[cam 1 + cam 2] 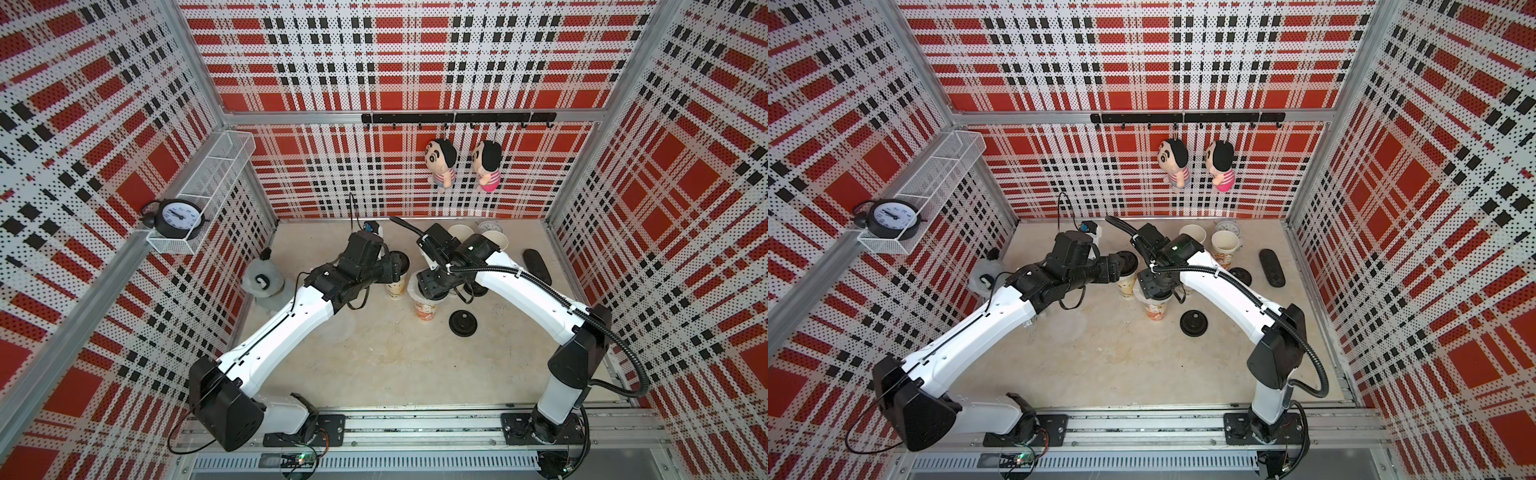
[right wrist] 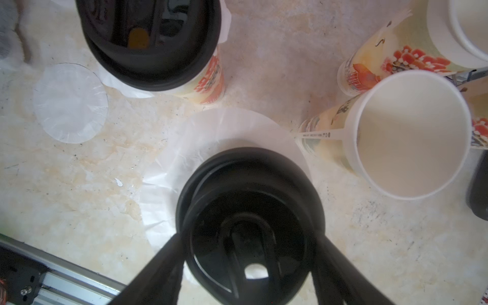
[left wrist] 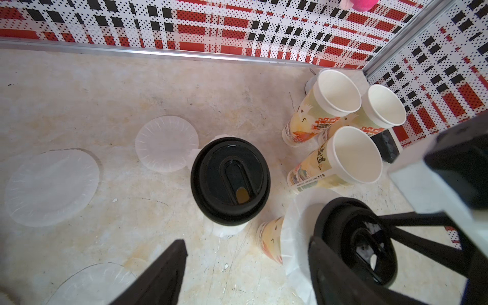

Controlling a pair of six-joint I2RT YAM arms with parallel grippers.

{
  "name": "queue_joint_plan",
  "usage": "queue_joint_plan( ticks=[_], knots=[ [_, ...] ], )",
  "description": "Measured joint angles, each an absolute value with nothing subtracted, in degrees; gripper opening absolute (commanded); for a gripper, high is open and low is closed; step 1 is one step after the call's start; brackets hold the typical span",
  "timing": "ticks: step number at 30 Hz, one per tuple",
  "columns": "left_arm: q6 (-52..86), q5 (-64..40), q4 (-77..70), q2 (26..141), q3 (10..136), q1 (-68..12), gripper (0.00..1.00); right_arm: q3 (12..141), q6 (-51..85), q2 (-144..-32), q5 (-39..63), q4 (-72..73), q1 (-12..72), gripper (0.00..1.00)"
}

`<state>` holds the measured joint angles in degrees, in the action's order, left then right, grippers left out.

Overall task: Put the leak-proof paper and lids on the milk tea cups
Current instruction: Place the cup lid on the cup.

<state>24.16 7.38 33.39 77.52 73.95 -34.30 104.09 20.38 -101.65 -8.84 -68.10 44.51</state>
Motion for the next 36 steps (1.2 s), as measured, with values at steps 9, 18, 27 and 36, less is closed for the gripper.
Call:
queue_joint_plan(
  ticks=[9, 18, 27, 36],
  knots=[
    [24.16, 7.27, 33.34, 77.30, 73.34, -34.13, 0.76, 104.64, 20.21, -102.30, -7.18, -67.77, 44.62, 0.74],
    [24.16, 7.27, 33.36, 77.23, 73.17, -34.06, 0.76, 104.64, 20.14, -103.50, -6.44, -67.46, 44.64, 0.74],
    [24.16, 7.22, 33.36, 77.21, 73.08, -33.95, 0.76, 104.62, 20.16, -103.53, -6.52, -67.40, 44.64, 0.75],
    [24.16, 6.85, 33.36, 76.97, 72.88, -33.76, 0.76, 104.36, 20.23, -103.98, -6.68, -67.22, 44.64, 0.79]
  ],
)
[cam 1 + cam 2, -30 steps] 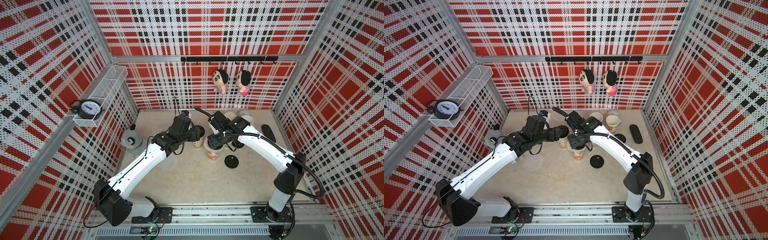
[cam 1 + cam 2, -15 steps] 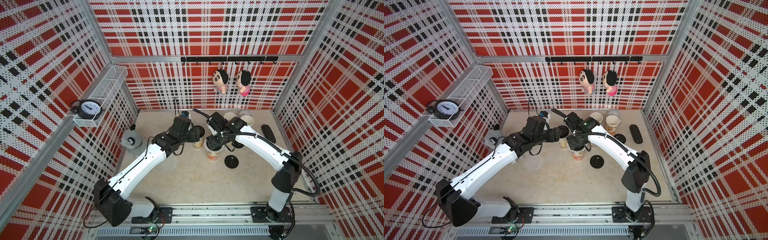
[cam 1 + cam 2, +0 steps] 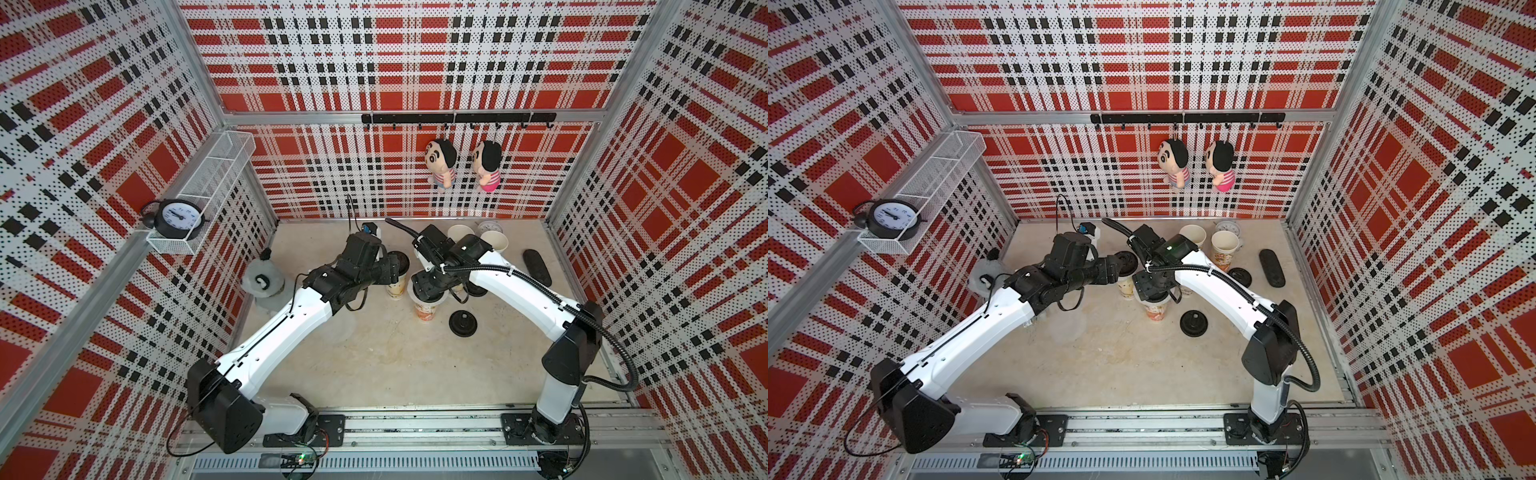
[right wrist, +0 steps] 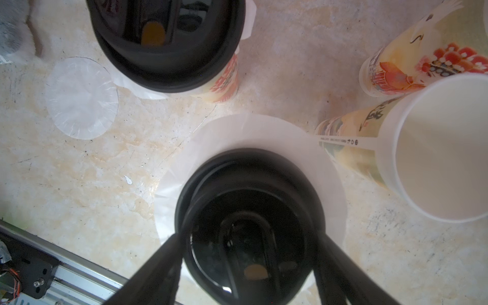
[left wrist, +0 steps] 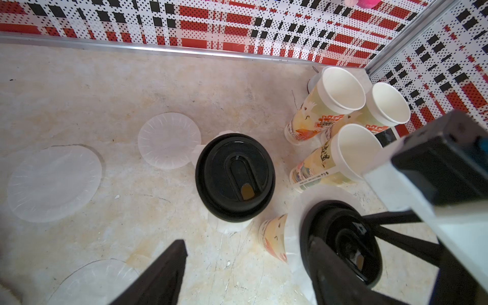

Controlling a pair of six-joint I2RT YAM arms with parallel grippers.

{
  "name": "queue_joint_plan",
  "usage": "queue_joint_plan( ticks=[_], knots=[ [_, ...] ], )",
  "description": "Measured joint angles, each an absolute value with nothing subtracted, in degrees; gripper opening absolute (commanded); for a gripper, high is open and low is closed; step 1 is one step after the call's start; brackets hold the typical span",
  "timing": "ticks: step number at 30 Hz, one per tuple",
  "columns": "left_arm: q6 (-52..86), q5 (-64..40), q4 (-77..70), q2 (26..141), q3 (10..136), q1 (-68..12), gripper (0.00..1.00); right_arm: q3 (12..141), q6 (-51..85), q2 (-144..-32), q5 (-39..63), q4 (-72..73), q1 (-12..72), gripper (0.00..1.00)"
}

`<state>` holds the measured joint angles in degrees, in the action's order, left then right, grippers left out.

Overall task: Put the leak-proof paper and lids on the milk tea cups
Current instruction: Place the cup lid on the cup.

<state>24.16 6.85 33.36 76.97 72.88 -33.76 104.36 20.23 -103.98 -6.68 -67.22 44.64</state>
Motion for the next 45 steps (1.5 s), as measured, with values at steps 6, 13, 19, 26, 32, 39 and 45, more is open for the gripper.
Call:
queue_joint_plan(
  ticks=[6, 13, 19, 26, 32, 39, 45],
  knots=[
    [24.16, 6.81, 33.36, 76.73, 72.88, -33.76, 0.76, 104.36, 20.23, -104.12, -6.70, -66.67, 44.64, 0.80],
    [24.16, 6.81, 33.36, 76.66, 72.84, -33.71, 0.76, 104.36, 20.25, -104.16, -7.03, -66.50, 44.64, 0.82],
    [24.16, 6.81, 33.36, 76.44, 72.40, -33.69, 0.77, 104.36, 20.36, -104.27, -7.35, -66.46, 44.64, 0.83],
    [24.16, 6.79, 33.36, 76.27, 72.36, -33.58, 0.77, 104.36, 20.40, -104.66, -7.77, -66.43, 44.64, 0.83],
    [24.16, 6.76, 33.39, 75.96, 72.36, -33.32, 0.77, 104.36, 20.45, -104.77, -7.79, -66.30, 44.64, 0.84],
    [24.12, 6.76, 33.43, 75.37, 72.36, -33.30, 0.77, 104.36, 20.58, -104.77, -7.84, -66.13, 44.64, 0.88],
    [24.08, 6.63, 33.47, 75.37, 72.36, -33.30, 0.77, 104.44, 20.64, -104.77, -7.94, -66.13, 44.64, 0.90]
  ],
)
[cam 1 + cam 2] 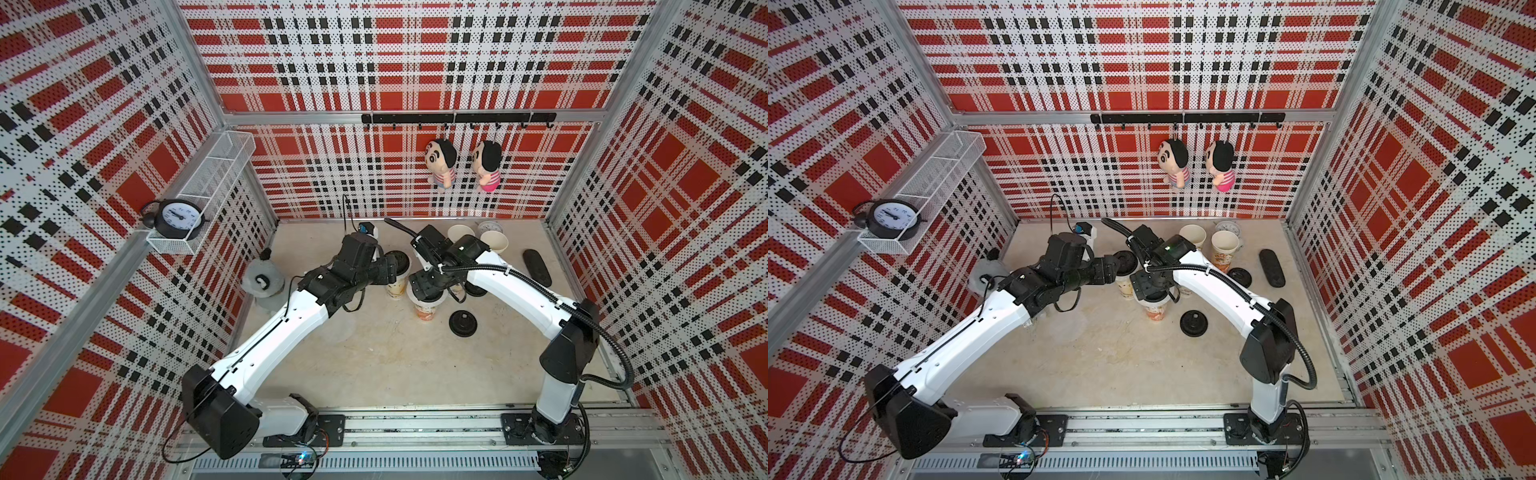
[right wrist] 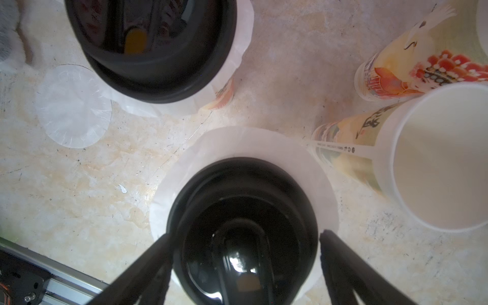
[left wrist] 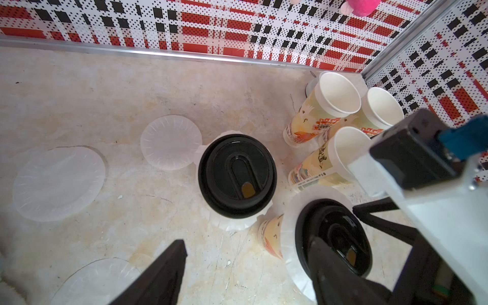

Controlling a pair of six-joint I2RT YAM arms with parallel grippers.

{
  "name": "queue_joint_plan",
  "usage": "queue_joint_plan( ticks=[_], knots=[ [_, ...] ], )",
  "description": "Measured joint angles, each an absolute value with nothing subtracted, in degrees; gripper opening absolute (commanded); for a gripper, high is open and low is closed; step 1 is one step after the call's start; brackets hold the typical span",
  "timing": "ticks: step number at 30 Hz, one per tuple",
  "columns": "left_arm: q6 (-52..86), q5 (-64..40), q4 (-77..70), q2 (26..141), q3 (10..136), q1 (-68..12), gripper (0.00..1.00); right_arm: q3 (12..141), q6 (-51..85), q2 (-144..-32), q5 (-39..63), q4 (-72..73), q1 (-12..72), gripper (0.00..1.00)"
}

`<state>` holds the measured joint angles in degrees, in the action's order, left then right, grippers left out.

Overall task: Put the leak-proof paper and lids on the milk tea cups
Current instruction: Place the cup lid on the cup, then secure the cup lid on the cup.

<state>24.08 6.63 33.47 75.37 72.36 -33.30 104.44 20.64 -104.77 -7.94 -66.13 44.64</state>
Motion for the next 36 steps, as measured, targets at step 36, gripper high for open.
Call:
queue_joint_plan(
  ticks=[36],
  knots=[
    [23.79, 12.95, 42.85, 89.01, 84.27, -46.15, 0.74, 77.69, 28.58, -70.28, -4.27, -53.76, 26.79, 0.89]
  ],
)
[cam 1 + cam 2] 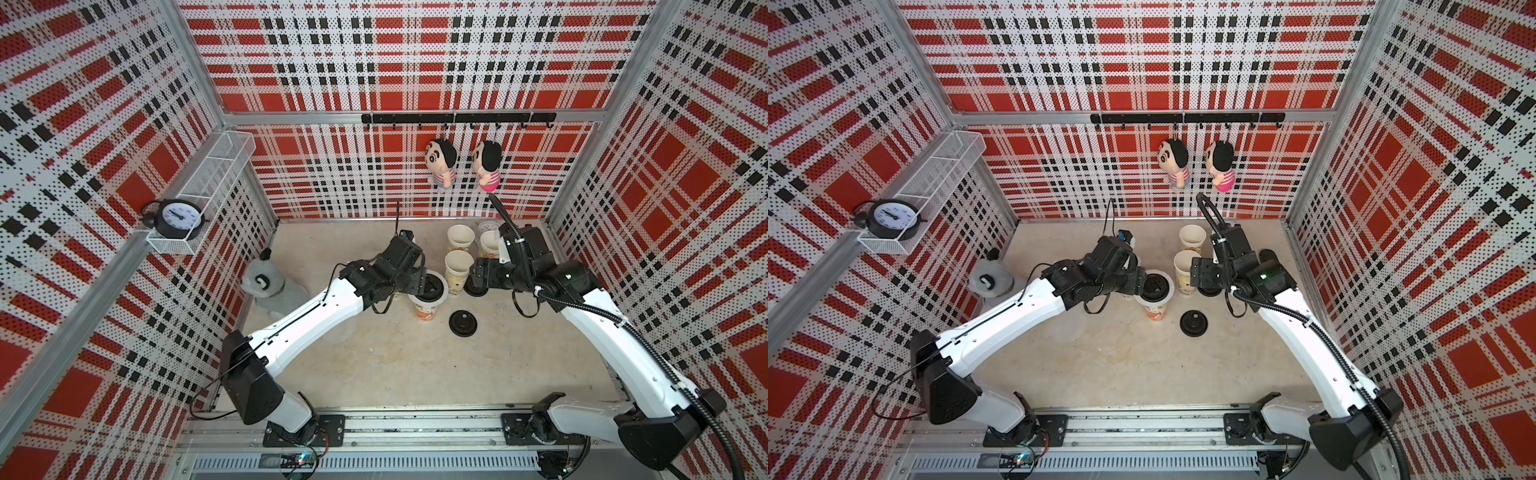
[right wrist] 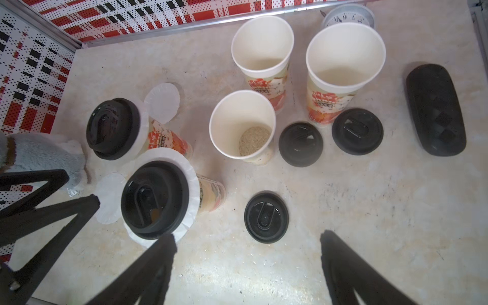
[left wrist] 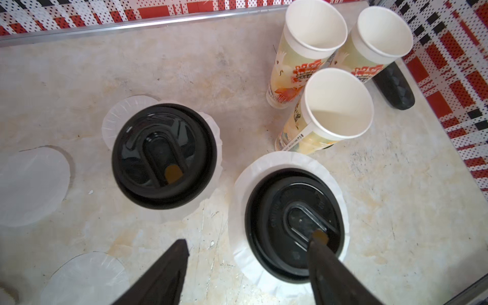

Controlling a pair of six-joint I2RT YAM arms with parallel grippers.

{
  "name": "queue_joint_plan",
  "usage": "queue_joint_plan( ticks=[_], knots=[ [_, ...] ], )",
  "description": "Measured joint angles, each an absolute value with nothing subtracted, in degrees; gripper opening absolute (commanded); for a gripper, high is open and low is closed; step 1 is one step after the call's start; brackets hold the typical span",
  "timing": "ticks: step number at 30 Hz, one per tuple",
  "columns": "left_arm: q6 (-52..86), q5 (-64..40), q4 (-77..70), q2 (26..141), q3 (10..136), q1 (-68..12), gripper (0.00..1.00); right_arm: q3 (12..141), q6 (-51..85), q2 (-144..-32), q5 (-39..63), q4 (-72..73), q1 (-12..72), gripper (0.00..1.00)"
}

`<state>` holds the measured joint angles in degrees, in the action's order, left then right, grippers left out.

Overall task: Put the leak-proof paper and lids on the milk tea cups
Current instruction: Secure the cup lid on the cup.

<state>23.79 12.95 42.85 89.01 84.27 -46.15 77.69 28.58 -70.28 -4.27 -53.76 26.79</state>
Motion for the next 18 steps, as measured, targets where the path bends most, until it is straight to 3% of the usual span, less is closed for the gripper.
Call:
queue_joint_plan(
  ticks=[18],
  knots=[
    [23.97, 12.93, 43.57, 92.95, 85.82, -47.27, 0.74, 71.18, 29.39, -69.69, -0.40, -50.00, 25.30, 0.88]
  ],
)
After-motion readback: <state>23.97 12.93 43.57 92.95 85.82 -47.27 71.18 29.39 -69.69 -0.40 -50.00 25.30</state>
